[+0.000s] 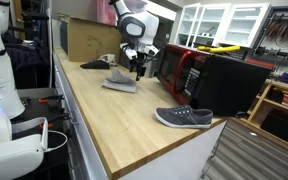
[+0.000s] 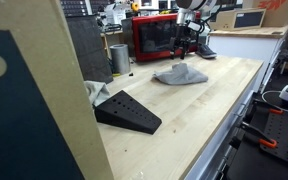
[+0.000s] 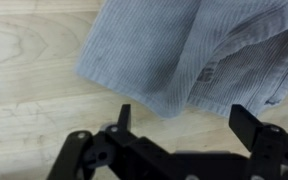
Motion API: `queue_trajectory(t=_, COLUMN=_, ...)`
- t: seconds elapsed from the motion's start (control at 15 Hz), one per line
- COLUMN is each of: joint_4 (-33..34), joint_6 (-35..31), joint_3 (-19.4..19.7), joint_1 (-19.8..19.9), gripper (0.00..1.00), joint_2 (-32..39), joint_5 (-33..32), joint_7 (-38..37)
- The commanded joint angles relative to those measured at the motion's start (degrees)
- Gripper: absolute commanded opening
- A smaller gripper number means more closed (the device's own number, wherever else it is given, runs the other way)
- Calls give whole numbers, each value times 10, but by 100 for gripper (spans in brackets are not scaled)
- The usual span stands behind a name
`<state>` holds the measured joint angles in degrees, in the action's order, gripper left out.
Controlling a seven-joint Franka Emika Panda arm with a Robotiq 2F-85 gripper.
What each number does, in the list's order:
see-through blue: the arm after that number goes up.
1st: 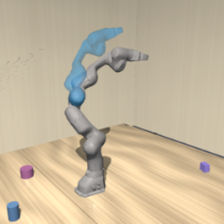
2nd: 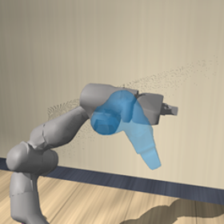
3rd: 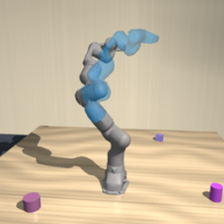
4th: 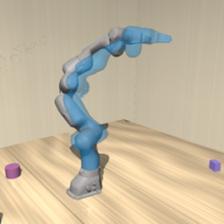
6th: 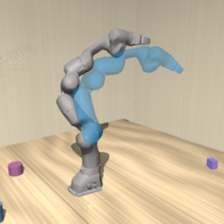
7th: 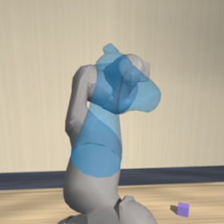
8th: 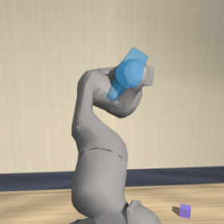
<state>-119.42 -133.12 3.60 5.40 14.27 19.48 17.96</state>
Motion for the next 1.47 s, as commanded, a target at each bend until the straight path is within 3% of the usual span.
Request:
queue_trajectory(t=0.0, joint_4=31, joint_6=10, joint_3=-10, joint_1=15, gripper=75, joint_2=29, joint_5=25, joint_7=-52)
queue_trajectory(t=0.07, joint_4=34, joint_6=10, joint_3=-10, joint_1=17, gripper=74, joint_2=34, joint_5=27, joint_7=-58)
queue_trajectory(t=0.47, joint_4=37, joint_6=17, joint_3=-11, joint_1=34, gripper=27, joint_2=45, joint_5=41, joint_7=-77)
queue_trajectory(t=0.73, joint_4=33, joint_6=21, joint_3=-12, joint_1=44, gripper=0, joint_2=44, joint_5=58, joint_7=-71)
queue_trajectory(t=0.93, joint_4=25, joint_6=20, joint_3=-16, joint_1=47, gripper=0, joint_2=44, joint_5=72, joint_7=-62)
queue_trajectory(t=1.0, joint_4=23, joint_6=20, joint_3=-18, joint_1=48, gripper=23, joint_2=44, joint_5=77, joint_7=-61)
queue_trajectory(t=1.4, joint_4=-5, joint_6=2, joint_3=-25, joint_1=46, gripper=63, joint_2=-3, joint_5=92, joint_7=-55)
